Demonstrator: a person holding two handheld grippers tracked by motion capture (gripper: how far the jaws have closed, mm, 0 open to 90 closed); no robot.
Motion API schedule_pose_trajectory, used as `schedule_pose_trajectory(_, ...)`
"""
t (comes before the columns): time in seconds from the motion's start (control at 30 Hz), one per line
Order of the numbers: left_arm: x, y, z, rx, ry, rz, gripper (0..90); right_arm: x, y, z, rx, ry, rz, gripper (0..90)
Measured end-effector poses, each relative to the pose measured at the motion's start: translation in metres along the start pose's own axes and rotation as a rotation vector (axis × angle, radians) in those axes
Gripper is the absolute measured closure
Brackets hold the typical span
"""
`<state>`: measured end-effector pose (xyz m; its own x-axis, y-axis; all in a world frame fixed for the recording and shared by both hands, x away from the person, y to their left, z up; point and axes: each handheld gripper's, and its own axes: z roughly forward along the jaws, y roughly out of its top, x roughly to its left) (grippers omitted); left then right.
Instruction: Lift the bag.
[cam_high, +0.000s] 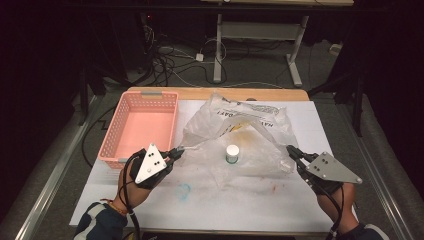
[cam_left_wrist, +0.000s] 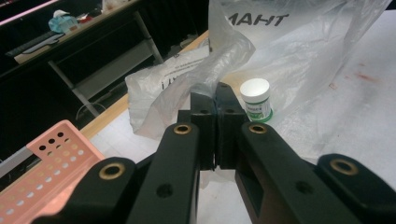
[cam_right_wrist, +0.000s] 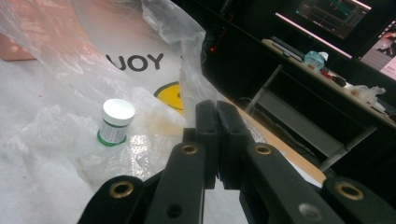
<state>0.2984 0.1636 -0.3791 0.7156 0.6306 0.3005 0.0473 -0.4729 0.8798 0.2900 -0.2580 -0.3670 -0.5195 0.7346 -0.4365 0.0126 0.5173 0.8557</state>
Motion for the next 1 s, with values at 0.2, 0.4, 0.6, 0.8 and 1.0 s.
schedule_pose_trajectory(0.2, 0.001, 0.011, -0.005, -0.032, 0.005, 0.019, 86.3, -0.007, 0.007, -0.003, -0.024, -0.018, -0.004, 89.7)
schedule_pose_trajectory(0.4, 0.003, 0.021, -0.011, -0.056, 0.01, 0.022, 86.3, -0.011, 0.013, -0.004, -0.036, -0.028, -0.023, 89.8)
schedule_pose_trajectory(0.6, 0.007, 0.037, -0.008, -0.077, 0.001, 0.044, 86.2, -0.015, 0.026, 0.001, -0.043, -0.034, -0.057, 89.7)
schedule_pose_trajectory(0.8, 0.021, 0.048, 0.013, -0.075, 0.002, 0.032, 86.2, -0.036, 0.033, 0.025, -0.035, -0.033, -0.009, 89.7)
schedule_pose_trajectory(1.0, 0.042, 0.055, 0.025, -0.071, 0.02, -0.006, 86.2, -0.058, 0.037, 0.048, -0.004, -0.054, 0.022, 89.7)
